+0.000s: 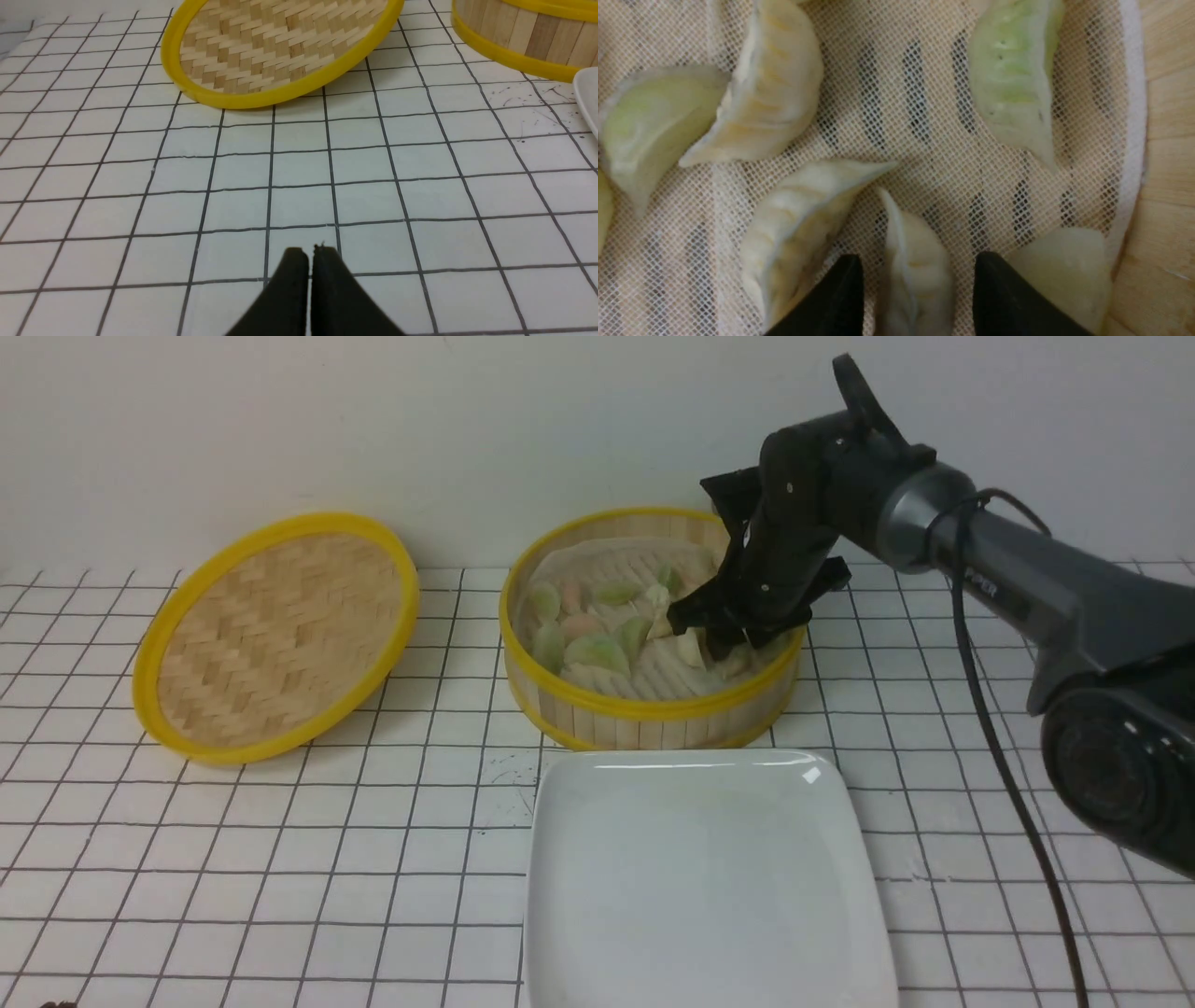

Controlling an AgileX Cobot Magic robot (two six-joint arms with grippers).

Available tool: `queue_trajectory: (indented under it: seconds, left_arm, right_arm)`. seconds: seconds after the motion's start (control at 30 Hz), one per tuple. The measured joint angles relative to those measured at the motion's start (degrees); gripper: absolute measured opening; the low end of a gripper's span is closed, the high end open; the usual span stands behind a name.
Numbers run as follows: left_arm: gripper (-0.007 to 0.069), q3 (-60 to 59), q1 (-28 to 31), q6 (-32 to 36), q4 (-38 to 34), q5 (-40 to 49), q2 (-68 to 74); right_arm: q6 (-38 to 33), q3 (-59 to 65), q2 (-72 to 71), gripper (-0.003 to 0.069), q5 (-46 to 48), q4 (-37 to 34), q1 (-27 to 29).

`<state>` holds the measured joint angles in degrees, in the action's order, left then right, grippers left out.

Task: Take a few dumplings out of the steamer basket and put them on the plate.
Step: Use the right arm to grab a dumpling from inside the steamer, then use the right arm to put the dumpling into the plate

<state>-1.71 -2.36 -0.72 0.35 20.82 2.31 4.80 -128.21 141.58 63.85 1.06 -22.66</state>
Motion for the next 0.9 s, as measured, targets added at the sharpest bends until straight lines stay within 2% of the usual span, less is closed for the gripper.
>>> queue_trajectory:
  seconds: [0.07,0.13,0.2,0.43,0.57,0.67,0.77,0.9]
  left_arm:
    - [-0.0006,0.0,0.0,0.0,0.0,0.0,0.0]
    - [-0.0006,0.0,0.0,0.0,0.0,0.0,0.0]
    - [-0.0006,0.0,0.0,0.0,0.0,0.0,0.0]
    - [-0.0006,0.0,0.0,0.0,0.0,0.0,0.0]
    - [-0.0006,0.0,0.0,0.0,0.0,0.0,0.0]
    - [-0.0006,0.0,0.0,0.0,0.0,0.0,0.0]
    - [-0.0006,0.0,0.0,0.0,0.0,0.0,0.0]
    - [-0.0006,0.0,0.0,0.0,0.0,0.0,0.0]
  right_arm:
    - [-0.2,-0.2,0.3,0.0286,0.1,0.1,-0.1]
    - [-0.2,-0.5,0.5,0.0210,1.0,0.4,-0.2]
    - [-0.2,-0.6,0.4,0.0190,1.7,1.3,-0.5]
    - [0.3,-1.8,-5.2,0.0191,7.1,3.9,-1.9]
    - [0.3,-1.6,-12.1,0.0191,7.3,0.6,-1.9]
    - [0.1,6.1,-22.3,0.0191,7.2,-6.3,-2.6]
    - [0.0,17.9,-29.3,0.0191,7.3,-10.0,-5.1]
    - [0.0,31.3,-32.3,0.0191,7.7,-10.6,-9.9]
